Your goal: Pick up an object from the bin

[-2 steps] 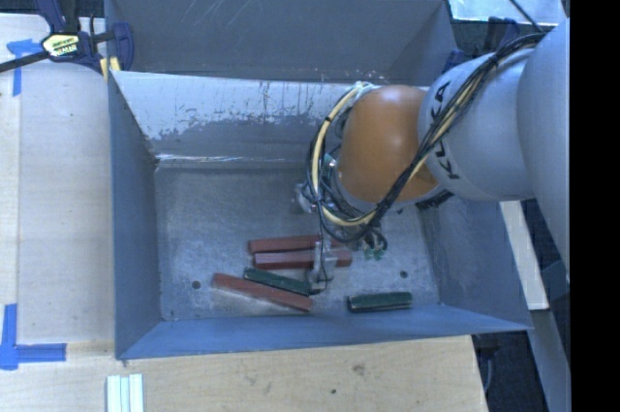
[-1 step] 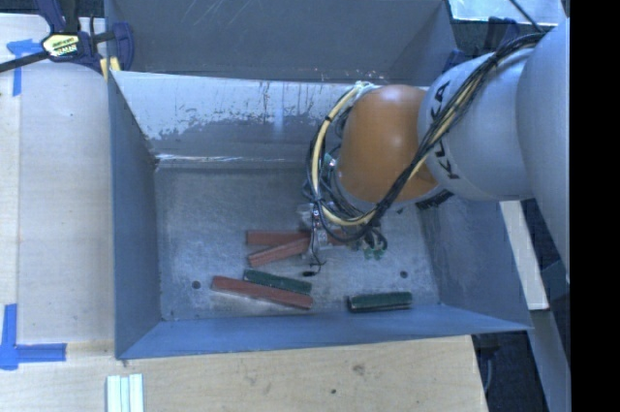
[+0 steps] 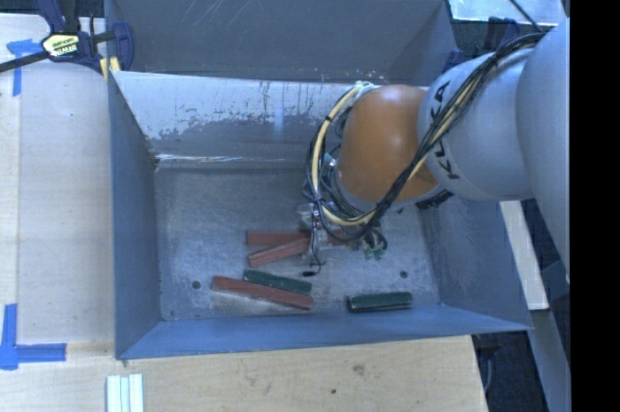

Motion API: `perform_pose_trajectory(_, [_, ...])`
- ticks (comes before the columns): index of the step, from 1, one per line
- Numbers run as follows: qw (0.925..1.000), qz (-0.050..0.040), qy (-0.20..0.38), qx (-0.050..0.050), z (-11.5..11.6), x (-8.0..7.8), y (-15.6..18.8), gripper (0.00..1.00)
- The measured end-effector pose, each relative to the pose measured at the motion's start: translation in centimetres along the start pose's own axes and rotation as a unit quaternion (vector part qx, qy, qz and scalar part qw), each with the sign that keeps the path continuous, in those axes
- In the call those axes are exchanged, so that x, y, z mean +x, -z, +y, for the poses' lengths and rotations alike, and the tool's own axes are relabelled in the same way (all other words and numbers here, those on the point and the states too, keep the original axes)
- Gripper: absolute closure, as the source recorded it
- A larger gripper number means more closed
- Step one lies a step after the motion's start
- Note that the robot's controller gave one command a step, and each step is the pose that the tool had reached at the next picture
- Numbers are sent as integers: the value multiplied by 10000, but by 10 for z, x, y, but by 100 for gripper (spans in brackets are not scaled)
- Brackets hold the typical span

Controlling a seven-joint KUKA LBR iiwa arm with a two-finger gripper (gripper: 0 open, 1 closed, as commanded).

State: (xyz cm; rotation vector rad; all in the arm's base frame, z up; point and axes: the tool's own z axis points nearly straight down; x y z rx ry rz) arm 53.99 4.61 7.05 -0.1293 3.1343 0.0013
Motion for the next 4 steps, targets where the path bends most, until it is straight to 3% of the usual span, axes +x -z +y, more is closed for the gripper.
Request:
perform_pose_trajectory(1, [9997,36,240,3,9,-4,69,100])
perform_pose_trajectory(2, [9997,-27,228,2,5,-28,93,100])
perform_pose_trajectory(3, [9997,24,246,4,7,-10,121,100])
perform_pose_trajectory(4, [9997,9,-225,2,1,-27,190,100])
